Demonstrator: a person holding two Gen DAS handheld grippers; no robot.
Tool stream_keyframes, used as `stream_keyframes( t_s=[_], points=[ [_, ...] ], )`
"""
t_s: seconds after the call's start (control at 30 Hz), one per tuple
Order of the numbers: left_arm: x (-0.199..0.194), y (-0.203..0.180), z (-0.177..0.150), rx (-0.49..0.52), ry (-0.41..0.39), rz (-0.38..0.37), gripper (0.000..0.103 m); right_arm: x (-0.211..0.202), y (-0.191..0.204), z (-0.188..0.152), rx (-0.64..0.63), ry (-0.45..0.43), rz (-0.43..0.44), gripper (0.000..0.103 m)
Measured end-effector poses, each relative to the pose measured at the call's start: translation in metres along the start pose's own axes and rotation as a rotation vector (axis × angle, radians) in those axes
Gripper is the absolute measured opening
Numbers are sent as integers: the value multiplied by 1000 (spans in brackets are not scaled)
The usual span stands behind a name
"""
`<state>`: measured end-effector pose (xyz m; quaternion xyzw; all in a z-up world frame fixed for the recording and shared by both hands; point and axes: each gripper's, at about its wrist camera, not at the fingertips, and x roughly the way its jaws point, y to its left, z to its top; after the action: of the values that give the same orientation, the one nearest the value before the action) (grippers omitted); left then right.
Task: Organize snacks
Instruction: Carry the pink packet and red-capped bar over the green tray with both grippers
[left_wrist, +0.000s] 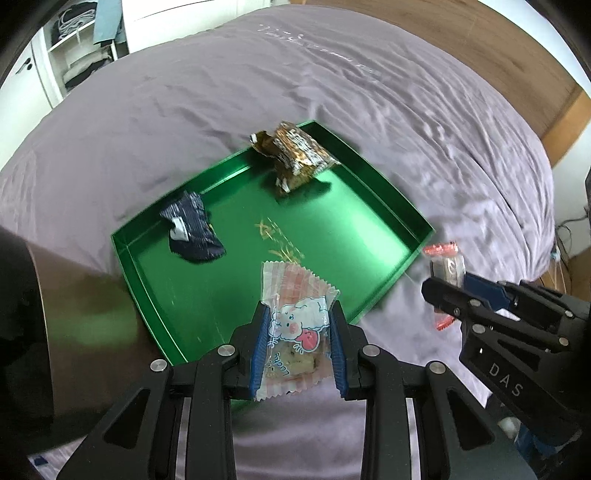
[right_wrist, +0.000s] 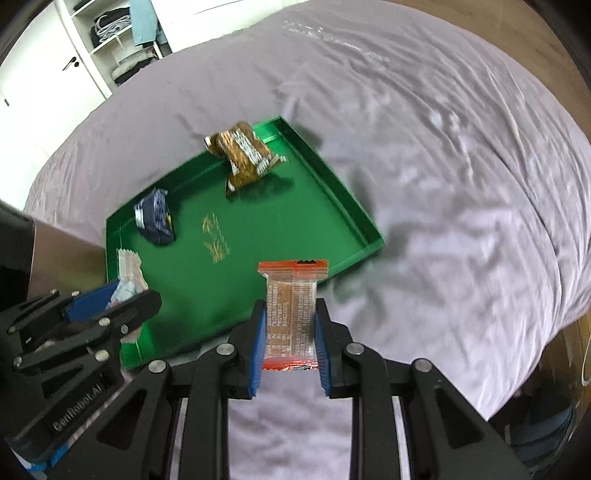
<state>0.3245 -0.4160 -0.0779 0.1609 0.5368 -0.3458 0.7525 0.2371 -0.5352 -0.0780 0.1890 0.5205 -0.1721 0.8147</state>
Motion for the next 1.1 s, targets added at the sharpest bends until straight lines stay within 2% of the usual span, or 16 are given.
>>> stream_keyframes(
  t_s=[0.33,0.47,0.7,1.1],
  points=[
    [40,15,35,-111,13,75,26,46,5,61,-128,-10,11,0],
    [58,18,48,-137,17,95,26,66,3,74,-179,9,11,0],
    [88,20,60,-169,39,130,26,98,4,86,-255,44,10,0],
    [115,15,65,-183,71,139,26,122,3,93,-282,63,8,0]
  ],
)
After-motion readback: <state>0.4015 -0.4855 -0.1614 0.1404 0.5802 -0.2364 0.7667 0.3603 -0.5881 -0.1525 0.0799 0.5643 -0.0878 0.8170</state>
